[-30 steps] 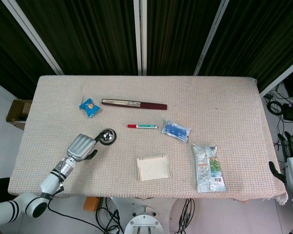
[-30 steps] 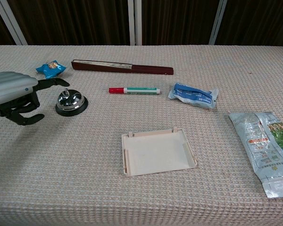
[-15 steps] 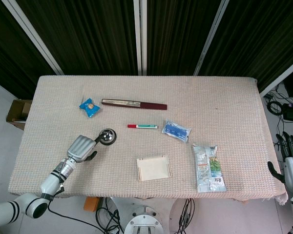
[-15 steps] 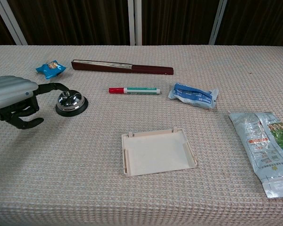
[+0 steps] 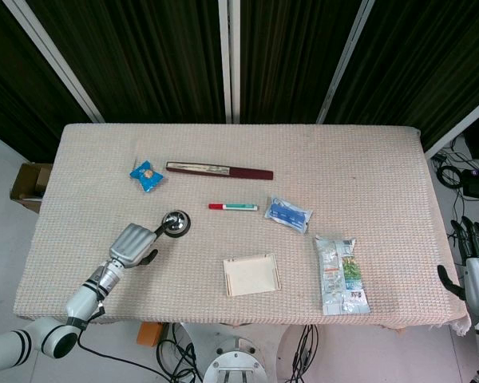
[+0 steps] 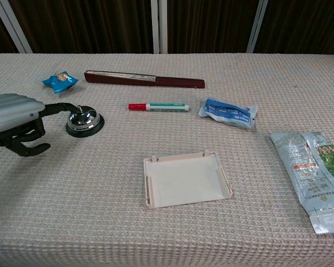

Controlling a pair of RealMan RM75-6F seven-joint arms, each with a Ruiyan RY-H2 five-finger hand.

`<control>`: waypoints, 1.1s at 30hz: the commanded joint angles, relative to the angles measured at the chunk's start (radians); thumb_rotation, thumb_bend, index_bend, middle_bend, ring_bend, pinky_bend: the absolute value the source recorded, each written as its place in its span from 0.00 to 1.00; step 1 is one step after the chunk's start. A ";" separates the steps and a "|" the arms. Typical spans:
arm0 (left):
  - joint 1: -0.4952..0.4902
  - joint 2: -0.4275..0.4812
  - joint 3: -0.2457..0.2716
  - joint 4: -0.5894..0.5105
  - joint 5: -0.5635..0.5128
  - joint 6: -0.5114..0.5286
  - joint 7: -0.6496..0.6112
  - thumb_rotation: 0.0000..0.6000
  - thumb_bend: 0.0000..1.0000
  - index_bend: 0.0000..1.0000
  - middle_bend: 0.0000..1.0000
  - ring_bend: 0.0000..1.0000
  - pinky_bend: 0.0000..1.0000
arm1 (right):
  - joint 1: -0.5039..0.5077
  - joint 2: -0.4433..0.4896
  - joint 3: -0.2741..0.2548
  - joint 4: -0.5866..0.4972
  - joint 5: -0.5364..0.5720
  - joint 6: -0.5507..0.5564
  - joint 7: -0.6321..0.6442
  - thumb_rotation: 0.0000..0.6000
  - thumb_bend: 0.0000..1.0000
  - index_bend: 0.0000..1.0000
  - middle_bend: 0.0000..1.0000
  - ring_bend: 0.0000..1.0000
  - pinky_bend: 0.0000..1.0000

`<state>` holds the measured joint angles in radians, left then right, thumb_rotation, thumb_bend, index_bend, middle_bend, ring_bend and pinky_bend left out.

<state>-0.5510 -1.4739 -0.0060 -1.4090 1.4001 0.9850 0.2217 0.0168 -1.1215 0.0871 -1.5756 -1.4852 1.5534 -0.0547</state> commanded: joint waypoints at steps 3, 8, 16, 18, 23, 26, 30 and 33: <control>0.008 0.008 -0.014 -0.014 0.028 0.057 -0.011 1.00 0.43 0.11 0.91 0.87 0.75 | -0.002 0.001 0.001 0.002 0.003 0.001 0.005 1.00 0.22 0.00 0.00 0.00 0.00; 0.009 0.020 -0.016 -0.032 0.039 0.073 -0.007 1.00 0.43 0.11 0.91 0.87 0.75 | 0.001 -0.003 -0.001 0.007 0.004 -0.005 0.008 1.00 0.22 0.00 0.00 0.00 0.00; 0.001 0.003 -0.008 0.002 0.000 0.014 -0.019 1.00 0.43 0.11 0.91 0.87 0.75 | -0.001 -0.002 0.000 0.008 0.004 -0.003 0.008 1.00 0.22 0.00 0.00 0.00 0.00; -0.002 0.002 -0.006 0.002 -0.001 0.005 -0.026 1.00 0.43 0.11 0.91 0.87 0.75 | -0.002 -0.001 -0.001 0.007 0.004 -0.001 0.008 1.00 0.22 0.00 0.00 0.00 0.00; -0.005 0.008 -0.006 -0.009 0.000 0.004 -0.018 1.00 0.43 0.13 0.91 0.87 0.75 | -0.001 -0.001 -0.002 0.004 -0.001 0.000 0.005 1.00 0.22 0.00 0.00 0.00 0.00; -0.001 0.012 -0.010 -0.017 0.008 0.024 -0.018 1.00 0.43 0.13 0.91 0.87 0.75 | -0.001 -0.001 -0.002 0.004 0.000 0.000 0.006 1.00 0.22 0.00 0.00 0.00 0.00; 0.004 0.014 -0.019 -0.023 0.021 0.056 -0.024 1.00 0.43 0.13 0.91 0.87 0.75 | -0.001 0.001 -0.001 0.004 -0.001 0.001 0.007 1.00 0.22 0.00 0.00 0.00 0.00; 0.002 0.015 -0.016 -0.023 0.020 0.050 -0.020 1.00 0.43 0.13 0.91 0.87 0.75 | -0.001 0.001 -0.001 0.004 0.000 -0.001 0.008 1.00 0.22 0.00 0.00 0.00 0.00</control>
<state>-0.5482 -1.4589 -0.0230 -1.4325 1.4215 1.0383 0.2000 0.0159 -1.1207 0.0859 -1.5715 -1.4850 1.5522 -0.0470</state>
